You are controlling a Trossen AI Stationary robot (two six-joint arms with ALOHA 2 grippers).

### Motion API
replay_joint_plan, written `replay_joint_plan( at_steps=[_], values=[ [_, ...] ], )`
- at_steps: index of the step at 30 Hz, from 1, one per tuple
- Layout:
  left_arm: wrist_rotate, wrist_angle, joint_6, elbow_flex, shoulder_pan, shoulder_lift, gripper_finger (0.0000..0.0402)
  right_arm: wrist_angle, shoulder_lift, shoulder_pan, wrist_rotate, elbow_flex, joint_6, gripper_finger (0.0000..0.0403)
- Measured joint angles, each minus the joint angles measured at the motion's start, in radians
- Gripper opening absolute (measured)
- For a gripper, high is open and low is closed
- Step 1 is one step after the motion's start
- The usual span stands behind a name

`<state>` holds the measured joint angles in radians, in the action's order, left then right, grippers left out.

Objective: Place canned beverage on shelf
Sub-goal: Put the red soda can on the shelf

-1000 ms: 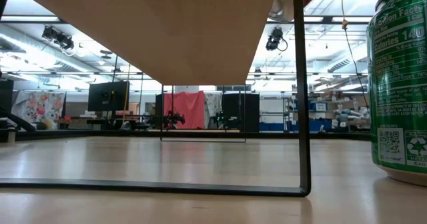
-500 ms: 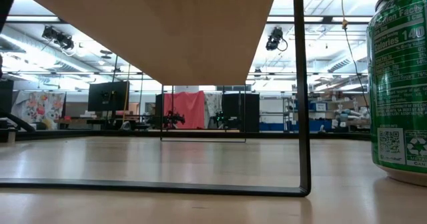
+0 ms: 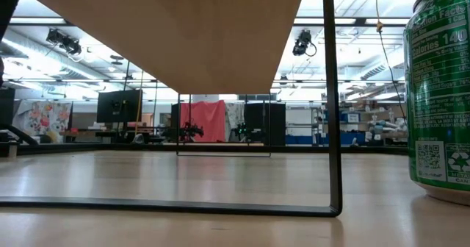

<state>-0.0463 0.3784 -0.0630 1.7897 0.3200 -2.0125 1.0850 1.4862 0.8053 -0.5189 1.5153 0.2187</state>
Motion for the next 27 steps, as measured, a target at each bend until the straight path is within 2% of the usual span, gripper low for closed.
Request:
replay_joint_plan(
  at_steps=[6, 13, 21, 27],
  values=[
    [0.001, 0.017, -0.004, 0.003, -0.005, 0.001, 0.0318, 0.026, -0.002, 0.014, -0.011, 0.065, 0.019, 0.0374],
    [-0.001, 0.022, -0.005, 0.003, -0.004, 0.001, 0.0318, 0.071, -0.001, 0.035, 0.012, 0.037, -0.04, 0.0374],
    [0.008, -0.002, -0.005, 0.003, -0.01, 0.001, 0.0318, -0.014, 0.0, 0.05, -0.065, -0.053, -0.012, 0.0374],
    [0.008, -0.016, -0.003, 0.003, -0.015, 0.002, 0.0318, -0.136, 0.0, 0.047, -0.074, -0.09, 0.021, 0.0374]
  ],
)
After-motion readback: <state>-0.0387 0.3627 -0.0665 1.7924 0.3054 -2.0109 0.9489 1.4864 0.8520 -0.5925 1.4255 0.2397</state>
